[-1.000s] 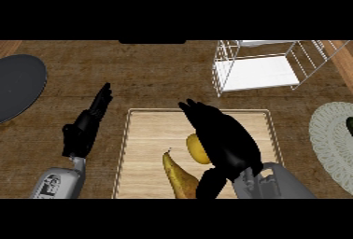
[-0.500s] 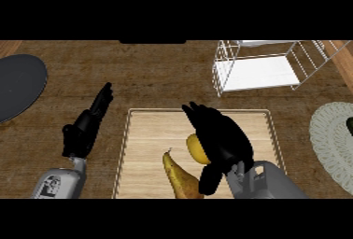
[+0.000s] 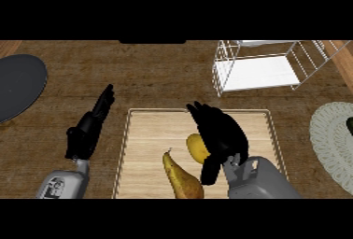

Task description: Pick the lemon from the tray and place it in the tiered shelf

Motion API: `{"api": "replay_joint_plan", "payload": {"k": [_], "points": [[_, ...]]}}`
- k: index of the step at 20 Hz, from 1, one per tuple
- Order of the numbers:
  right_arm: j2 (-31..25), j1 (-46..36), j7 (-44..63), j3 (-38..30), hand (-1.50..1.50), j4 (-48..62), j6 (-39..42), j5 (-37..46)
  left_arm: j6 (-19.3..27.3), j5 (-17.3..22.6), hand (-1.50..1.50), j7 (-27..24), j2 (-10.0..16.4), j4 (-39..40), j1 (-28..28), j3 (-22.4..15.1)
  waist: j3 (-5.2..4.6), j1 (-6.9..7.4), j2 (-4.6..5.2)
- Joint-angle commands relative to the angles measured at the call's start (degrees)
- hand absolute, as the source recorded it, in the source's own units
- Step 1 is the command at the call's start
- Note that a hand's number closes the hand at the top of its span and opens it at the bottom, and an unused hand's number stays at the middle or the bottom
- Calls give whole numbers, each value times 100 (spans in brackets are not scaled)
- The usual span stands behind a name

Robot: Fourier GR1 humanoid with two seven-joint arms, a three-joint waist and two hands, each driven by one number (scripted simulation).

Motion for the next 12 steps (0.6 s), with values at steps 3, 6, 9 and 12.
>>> {"api": "replay_joint_plan", "payload": {"k": [3, 6, 9, 12], "points": [[-22, 406, -525, -237, -150, 130, 44, 373, -235, -41, 0, 21, 43, 161, -197, 202, 0, -12, 1], [381, 758, -6, 355, -150, -310, -61, 689, -153, -44, 0, 397, 27, 5, -430, 303, 1, -23, -6], [463, 456, -360, -66, -150, 250, 192, 655, -251, -79, 0, -369, -85, 474, -90, 316, -1, -8, 2], [330, 696, -569, -217, -150, 44, 348, 784, -93, -274, 0, -87, -315, 346, -243, 167, 0, -16, -1]]}}
